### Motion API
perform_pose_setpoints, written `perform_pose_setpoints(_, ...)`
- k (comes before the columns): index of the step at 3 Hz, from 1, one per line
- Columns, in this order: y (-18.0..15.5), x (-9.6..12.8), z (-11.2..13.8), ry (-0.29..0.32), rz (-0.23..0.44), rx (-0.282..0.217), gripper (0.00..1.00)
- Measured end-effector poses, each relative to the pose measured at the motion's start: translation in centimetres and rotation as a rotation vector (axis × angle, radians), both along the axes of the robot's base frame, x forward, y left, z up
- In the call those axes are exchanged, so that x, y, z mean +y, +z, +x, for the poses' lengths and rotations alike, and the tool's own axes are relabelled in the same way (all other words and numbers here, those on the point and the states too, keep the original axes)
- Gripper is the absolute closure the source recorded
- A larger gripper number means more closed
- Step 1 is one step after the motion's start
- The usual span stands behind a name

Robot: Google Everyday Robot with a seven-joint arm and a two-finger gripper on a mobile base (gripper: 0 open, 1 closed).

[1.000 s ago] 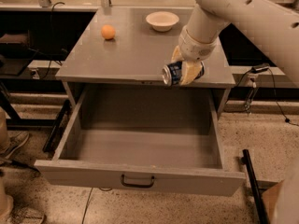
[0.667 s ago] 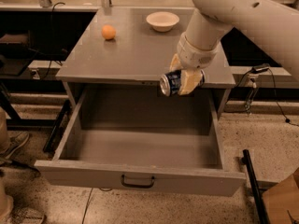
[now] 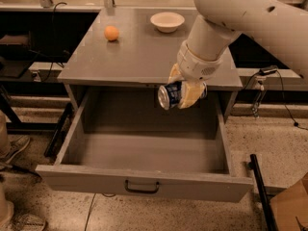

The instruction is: Place pepsi can into top drawer

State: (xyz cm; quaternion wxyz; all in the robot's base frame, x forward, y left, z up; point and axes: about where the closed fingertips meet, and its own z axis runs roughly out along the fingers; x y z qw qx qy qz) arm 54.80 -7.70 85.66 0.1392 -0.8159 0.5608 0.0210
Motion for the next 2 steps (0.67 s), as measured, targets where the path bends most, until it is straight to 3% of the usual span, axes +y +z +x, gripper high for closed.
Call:
perform_pose_setpoints(1, -2.4, 0.7, -0.2, -0.029, 0.035, 0.061, 1.0)
perform_pose_setpoints(2, -6.6, 3.5, -1.0, -0.053, 0.079, 0.157, 1.0)
